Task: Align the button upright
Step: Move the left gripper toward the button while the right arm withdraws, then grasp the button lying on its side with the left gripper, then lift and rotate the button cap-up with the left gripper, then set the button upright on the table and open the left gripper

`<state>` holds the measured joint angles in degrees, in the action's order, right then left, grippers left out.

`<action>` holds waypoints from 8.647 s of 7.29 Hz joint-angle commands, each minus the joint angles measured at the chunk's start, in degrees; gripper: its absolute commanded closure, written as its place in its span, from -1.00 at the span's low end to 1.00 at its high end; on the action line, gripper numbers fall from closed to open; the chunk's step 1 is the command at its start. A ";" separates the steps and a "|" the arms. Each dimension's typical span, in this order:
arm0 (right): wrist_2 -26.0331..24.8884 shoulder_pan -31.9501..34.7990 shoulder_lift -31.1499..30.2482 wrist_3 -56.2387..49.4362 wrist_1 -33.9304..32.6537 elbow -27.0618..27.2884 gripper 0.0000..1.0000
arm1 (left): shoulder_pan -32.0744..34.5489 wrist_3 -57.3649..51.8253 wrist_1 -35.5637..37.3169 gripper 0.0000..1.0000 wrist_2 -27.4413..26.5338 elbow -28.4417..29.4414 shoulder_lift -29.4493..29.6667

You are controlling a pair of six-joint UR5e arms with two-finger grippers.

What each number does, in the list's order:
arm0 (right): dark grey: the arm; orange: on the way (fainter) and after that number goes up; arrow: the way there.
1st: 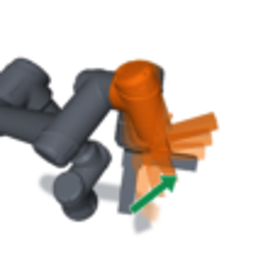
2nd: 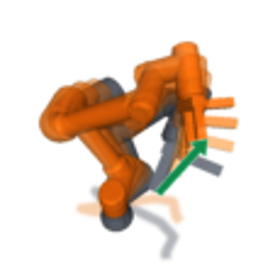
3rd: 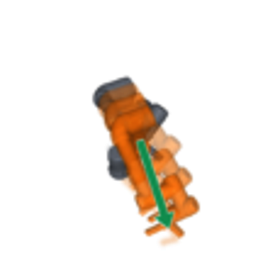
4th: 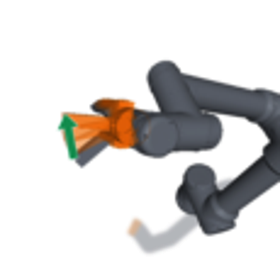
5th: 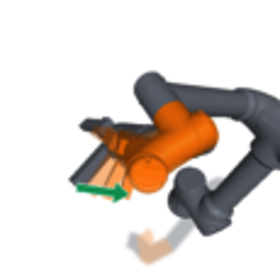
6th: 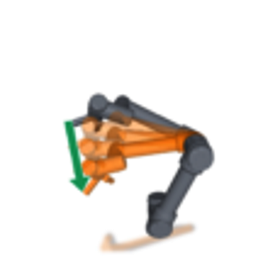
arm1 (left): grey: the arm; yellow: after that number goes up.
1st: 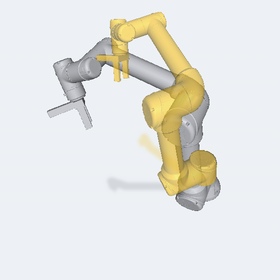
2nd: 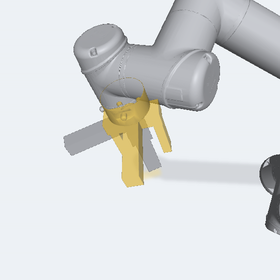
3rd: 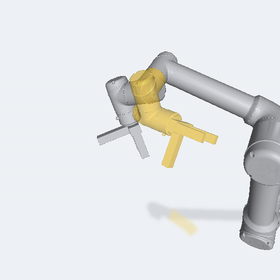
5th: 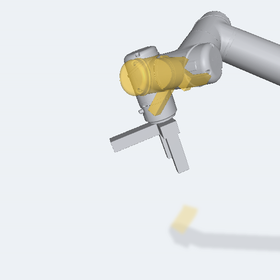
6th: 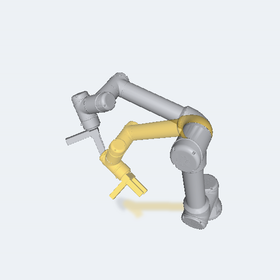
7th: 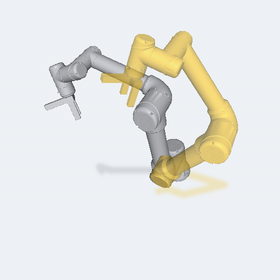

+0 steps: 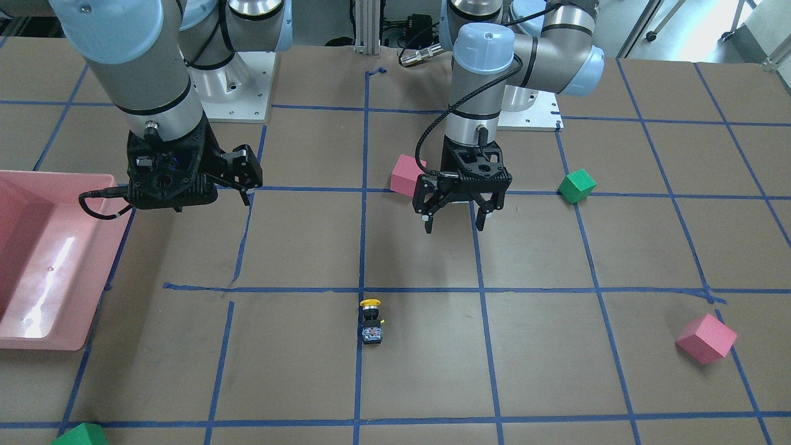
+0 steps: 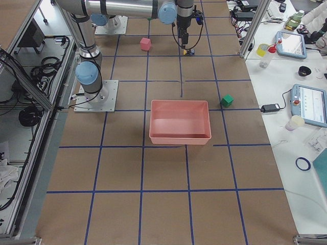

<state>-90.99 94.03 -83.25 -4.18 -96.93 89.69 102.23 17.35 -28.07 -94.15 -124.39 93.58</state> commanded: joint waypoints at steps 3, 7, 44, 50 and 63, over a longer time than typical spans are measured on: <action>-1.38 -1.83 -1.47 -0.13 0.69 -0.13 -1.00 | 4.11 5.98 3.54 -0.76 -0.16 -0.07 5.02; -1.64 -4.03 -3.06 -0.13 2.71 0.40 -1.00 | 7.19 5.32 16.89 -0.72 -1.72 3.52 15.11; -1.56 -4.47 -4.12 -0.22 3.59 0.49 -1.00 | -2.11 46.16 -31.25 1.00 40.34 27.27 22.78; -1.64 -4.47 -4.12 -0.13 3.68 0.49 -1.00 | -5.11 44.70 -38.20 1.00 47.63 28.32 26.65; -1.56 -4.30 -4.12 -0.22 3.77 0.49 -1.00 | -6.42 39.09 -37.49 -1.00 44.96 30.33 25.79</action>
<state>-92.53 89.74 -87.36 -4.40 -93.16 90.18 96.12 57.77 -65.64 -47.40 -95.00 120.91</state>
